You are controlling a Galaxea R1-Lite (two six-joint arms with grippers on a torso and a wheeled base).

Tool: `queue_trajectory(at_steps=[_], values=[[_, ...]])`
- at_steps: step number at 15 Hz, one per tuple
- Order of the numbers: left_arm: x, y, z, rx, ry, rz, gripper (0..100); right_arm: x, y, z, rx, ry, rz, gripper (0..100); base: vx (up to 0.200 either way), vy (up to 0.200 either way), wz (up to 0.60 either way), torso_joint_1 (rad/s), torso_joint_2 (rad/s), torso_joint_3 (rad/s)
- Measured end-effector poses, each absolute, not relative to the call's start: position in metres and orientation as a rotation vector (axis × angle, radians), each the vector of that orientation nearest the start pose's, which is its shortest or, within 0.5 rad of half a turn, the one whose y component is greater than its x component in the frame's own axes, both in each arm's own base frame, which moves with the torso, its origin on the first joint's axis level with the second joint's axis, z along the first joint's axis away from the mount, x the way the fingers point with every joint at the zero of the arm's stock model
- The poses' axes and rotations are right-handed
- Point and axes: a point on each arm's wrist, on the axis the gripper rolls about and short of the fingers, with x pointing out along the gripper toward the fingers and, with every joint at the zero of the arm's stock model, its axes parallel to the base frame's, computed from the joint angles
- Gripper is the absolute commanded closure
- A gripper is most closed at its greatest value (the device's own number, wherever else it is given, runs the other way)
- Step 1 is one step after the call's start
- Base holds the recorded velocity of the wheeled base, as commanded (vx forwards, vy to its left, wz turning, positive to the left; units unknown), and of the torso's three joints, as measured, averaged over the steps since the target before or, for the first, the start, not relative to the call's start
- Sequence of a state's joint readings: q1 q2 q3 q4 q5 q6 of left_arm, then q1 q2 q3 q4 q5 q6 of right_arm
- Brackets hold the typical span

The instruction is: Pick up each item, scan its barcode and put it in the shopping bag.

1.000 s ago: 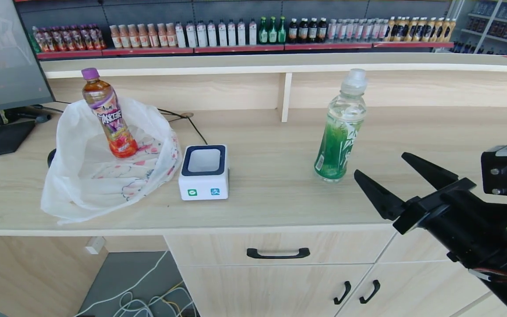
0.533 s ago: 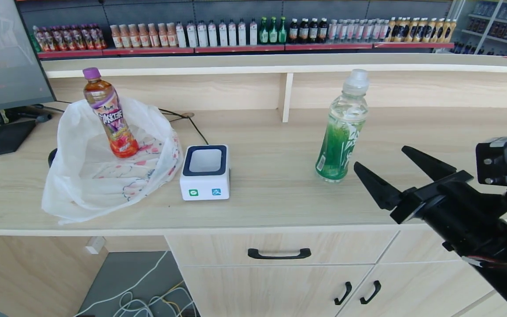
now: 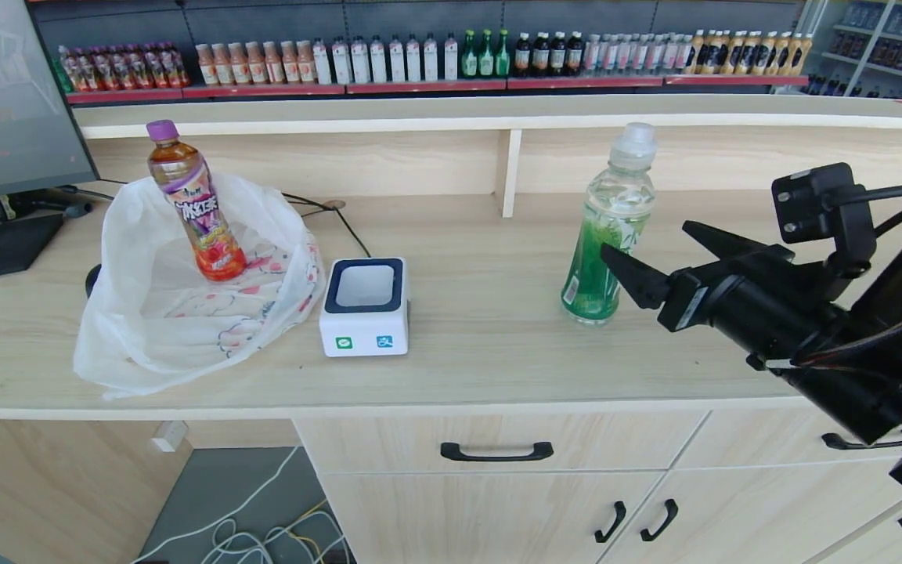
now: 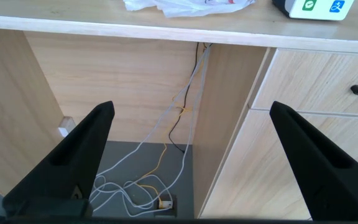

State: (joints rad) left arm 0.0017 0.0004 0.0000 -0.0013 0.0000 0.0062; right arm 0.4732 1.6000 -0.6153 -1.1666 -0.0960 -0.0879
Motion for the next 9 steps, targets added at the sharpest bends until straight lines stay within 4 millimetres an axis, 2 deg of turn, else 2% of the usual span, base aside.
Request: queue_trajectory(at_steps=[3,9], values=[[-0.023,0.0,0.076,0.006,-0.001,0.001,0,0.247,0.116,0.219,-0.04,-0.181,0.342,0,0.0,0.0,0.0,0.0,0.0,0.0],[-0.023,0.0,0.076,0.006,-0.001,0.002,0,0.258,0.119,0.212,-0.017,-0.152,0.338,0,0.0,0.0,0.0,0.0,0.0,0.0]])
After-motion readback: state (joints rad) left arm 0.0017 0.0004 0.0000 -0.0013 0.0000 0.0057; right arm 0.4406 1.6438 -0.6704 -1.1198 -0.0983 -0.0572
